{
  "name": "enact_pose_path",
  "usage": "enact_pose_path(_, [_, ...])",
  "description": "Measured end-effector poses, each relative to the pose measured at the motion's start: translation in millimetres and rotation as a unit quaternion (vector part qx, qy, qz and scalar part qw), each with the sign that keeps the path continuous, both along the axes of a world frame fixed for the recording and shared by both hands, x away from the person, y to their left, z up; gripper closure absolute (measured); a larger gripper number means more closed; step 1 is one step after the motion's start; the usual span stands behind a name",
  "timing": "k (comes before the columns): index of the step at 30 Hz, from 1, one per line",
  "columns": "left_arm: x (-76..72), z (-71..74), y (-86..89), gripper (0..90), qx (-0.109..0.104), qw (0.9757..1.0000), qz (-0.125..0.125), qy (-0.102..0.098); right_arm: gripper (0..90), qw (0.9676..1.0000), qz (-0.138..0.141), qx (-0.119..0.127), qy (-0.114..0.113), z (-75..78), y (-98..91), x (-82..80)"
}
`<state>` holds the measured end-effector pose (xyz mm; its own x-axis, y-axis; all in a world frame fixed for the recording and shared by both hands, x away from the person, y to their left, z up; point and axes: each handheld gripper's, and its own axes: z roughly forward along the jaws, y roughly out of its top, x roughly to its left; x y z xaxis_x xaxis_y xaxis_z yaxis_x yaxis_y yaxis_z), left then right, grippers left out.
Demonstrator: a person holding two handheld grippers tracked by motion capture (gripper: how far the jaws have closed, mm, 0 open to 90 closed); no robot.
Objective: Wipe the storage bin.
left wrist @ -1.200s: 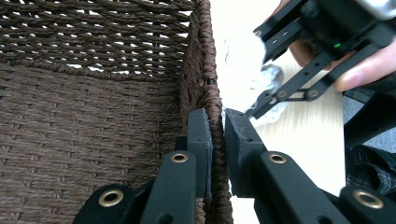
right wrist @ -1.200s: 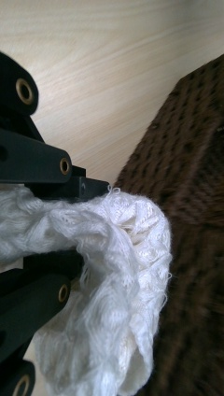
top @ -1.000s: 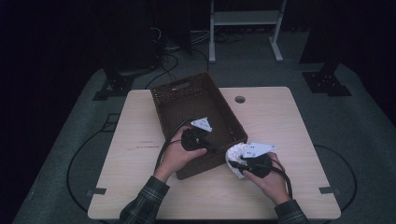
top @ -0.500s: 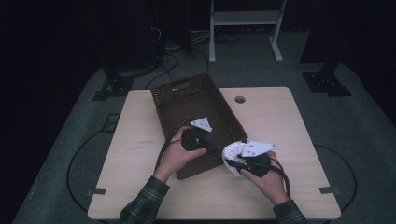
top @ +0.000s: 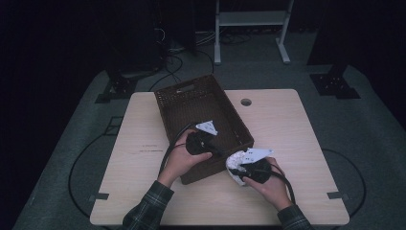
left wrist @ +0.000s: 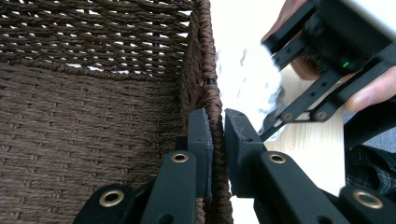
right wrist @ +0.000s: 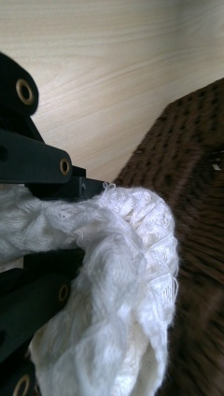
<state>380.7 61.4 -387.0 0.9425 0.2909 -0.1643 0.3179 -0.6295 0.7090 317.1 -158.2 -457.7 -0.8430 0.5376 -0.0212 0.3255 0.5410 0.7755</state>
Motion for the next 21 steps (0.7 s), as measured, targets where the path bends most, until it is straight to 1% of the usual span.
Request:
enact_pose_path(1, [-0.8, 0.0, -0.1, 80.4, 0.000, 1.0000, 0.003, 0.003, 72.1, 1.0000, 0.001, -0.007, 0.002, -2.8, 1.2, 0.6])
enact_pose_path(3, [-0.5, 0.1, 0.0, 80.3, 0.000, 1.0000, 0.002, 0.001, 72.1, 0.9997, 0.003, -0.023, 0.008, -9.0, 5.1, 2.0])
enact_pose_path(4, [-0.9, 0.1, -0.1, 80.3, 0.000, 1.0000, 0.004, 0.003, 72.1, 0.9993, 0.004, -0.036, 0.009, -12.2, 7.0, 2.8])
enact_pose_path(5, [-0.9, 0.1, -0.1, 80.3, 0.000, 1.0000, 0.004, 0.003, 72.1, 0.9990, 0.003, -0.043, 0.010, -15.4, 9.3, 3.1])
enact_pose_path(8, [-0.8, 0.1, -0.1, 80.4, 0.000, 1.0000, 0.004, 0.003, 72.1, 0.9987, 0.005, -0.050, 0.010, -17.0, 12.2, 3.4])
enact_pose_path(10, [-0.8, 0.1, 0.0, 80.3, 0.000, 1.0000, 0.004, 0.003, 72.1, 0.9987, 0.005, -0.049, 0.010, -16.7, 11.5, 2.9])
enact_pose_path(12, [-0.8, 0.1, 0.1, 80.4, 0.000, 1.0000, 0.003, 0.003, 72.1, 0.9989, 0.006, -0.046, 0.004, -13.3, 11.4, 0.4])
enact_pose_path(16, [-0.9, 0.1, 0.1, 80.4, 0.000, 1.0000, 0.004, 0.004, 72.1, 0.9995, 0.013, -0.028, -0.008, -3.1, 10.8, -6.5])
enact_pose_path(21, [-0.7, 0.0, -0.1, 80.4, -0.002, 1.0000, 0.003, 0.003, 72.0, 0.9996, 0.021, 0.002, -0.018, 11.5, 9.4, -13.8])
